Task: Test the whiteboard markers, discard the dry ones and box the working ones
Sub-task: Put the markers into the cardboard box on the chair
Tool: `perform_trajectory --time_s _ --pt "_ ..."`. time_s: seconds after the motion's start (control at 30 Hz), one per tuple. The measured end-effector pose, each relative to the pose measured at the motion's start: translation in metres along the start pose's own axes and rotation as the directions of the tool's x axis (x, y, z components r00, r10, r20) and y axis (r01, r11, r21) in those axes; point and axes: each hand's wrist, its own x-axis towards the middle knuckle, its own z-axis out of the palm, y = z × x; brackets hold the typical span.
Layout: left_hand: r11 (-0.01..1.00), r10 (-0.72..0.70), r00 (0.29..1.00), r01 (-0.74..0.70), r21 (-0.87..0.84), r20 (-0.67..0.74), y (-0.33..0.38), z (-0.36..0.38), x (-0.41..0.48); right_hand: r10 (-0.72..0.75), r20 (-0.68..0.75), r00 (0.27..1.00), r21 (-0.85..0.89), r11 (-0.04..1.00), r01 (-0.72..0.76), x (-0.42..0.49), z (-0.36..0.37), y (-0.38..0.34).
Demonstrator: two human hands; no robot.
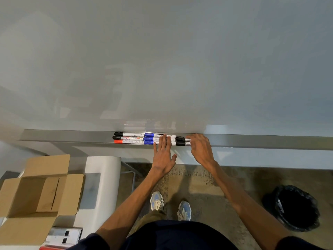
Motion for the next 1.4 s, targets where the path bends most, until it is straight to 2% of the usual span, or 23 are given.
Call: perform_trajectory --time_s 0.27,0.57,1.07,1.4 --pt "0.983 -0.007 0.997 -0.006 -0.183 -0.073 0.016 -0.001 -0.003 0.036 -0.019 0.999 0.046 0.998 -0.035 -0.002 0.005 -0.008" --pt "0.972 -0.048 0.986 0.01 -0.234 -0.158 0.019 -0.002 -0.013 0.018 -0.042 0.999 0.112 0.994 -0.013 -0.001 0.0 -0.019" --pt "0.948 -0.168 0.951 0.082 -0.309 -0.26 0.007 0.005 -0.046 -0.113 -0.05 0.992 0.15 0.982 0.119 -0.011 0.001 -0.05" --pt "0.902 -0.318 0.907 0.201 -0.382 -0.275 -0.02 0.002 -0.073 -0.225 0.014 0.974 0.213 0.953 0.217 -0.014 0.017 -0.094"
